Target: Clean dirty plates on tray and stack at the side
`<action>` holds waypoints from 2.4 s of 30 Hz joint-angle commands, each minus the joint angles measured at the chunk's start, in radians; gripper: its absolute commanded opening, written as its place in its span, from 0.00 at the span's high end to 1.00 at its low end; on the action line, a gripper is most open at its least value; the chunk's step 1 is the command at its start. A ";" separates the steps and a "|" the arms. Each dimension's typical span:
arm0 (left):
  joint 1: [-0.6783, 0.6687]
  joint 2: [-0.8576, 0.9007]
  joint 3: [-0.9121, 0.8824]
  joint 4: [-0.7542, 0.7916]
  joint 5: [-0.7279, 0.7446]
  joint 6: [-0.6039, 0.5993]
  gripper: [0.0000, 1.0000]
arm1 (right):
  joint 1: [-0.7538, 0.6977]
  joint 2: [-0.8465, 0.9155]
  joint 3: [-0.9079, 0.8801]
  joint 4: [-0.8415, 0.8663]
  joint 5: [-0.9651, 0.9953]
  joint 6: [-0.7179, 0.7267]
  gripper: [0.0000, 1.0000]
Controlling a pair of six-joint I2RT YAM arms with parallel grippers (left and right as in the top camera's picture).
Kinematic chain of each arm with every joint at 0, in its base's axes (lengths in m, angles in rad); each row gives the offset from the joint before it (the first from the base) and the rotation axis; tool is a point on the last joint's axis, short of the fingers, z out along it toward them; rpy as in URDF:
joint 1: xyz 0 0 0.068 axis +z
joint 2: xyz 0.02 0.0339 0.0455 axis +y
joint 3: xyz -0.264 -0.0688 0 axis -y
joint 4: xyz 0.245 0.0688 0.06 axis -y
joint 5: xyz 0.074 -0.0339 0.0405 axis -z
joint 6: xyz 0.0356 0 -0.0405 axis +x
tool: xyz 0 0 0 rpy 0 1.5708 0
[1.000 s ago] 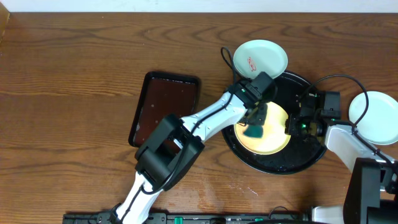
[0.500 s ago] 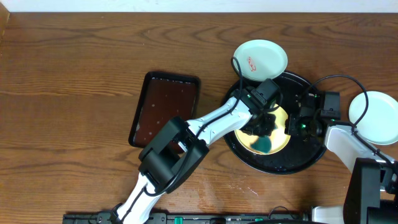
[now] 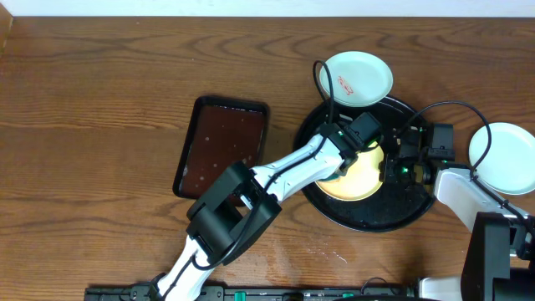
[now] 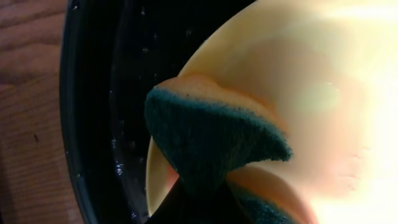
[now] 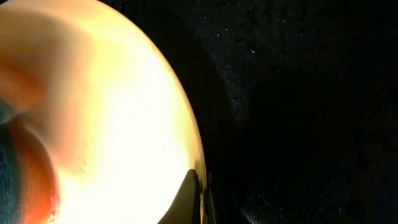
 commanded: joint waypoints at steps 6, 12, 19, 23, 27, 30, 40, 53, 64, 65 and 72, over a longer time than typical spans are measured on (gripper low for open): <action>0.033 0.047 -0.029 0.149 0.551 0.030 0.92 | 0.021 0.047 -0.039 -0.022 0.025 -0.001 0.99; 0.026 0.047 -0.029 0.256 0.816 0.022 0.92 | 0.021 0.047 -0.039 -0.023 0.025 -0.001 0.99; 0.048 0.051 -0.029 0.203 0.690 0.018 0.92 | 0.021 0.047 -0.038 -0.035 0.025 -0.001 0.99; 0.080 0.051 -0.029 0.150 0.500 0.021 0.92 | 0.021 0.047 -0.039 -0.039 0.025 -0.001 0.99; 0.122 0.051 -0.029 0.107 0.263 0.060 0.93 | 0.021 0.047 -0.038 -0.039 0.021 -0.001 0.99; 0.142 0.050 -0.026 0.064 0.102 0.099 0.93 | 0.021 0.047 -0.038 -0.040 0.022 -0.001 0.99; 0.138 0.041 0.014 -0.071 0.064 0.105 0.92 | 0.021 0.047 -0.038 -0.039 0.022 -0.001 0.99; 0.087 0.101 0.007 0.219 0.780 0.061 0.92 | 0.021 0.047 -0.038 -0.039 0.022 -0.001 0.99; 0.054 0.101 0.008 0.119 0.738 0.094 0.92 | 0.021 0.047 -0.038 -0.039 0.022 -0.001 0.99; 0.060 0.101 0.008 0.096 0.695 0.094 0.93 | 0.021 0.047 -0.038 -0.039 0.022 -0.001 0.99; 0.100 0.101 0.031 -0.089 0.265 0.069 0.93 | 0.021 0.047 -0.038 -0.039 0.021 -0.001 0.99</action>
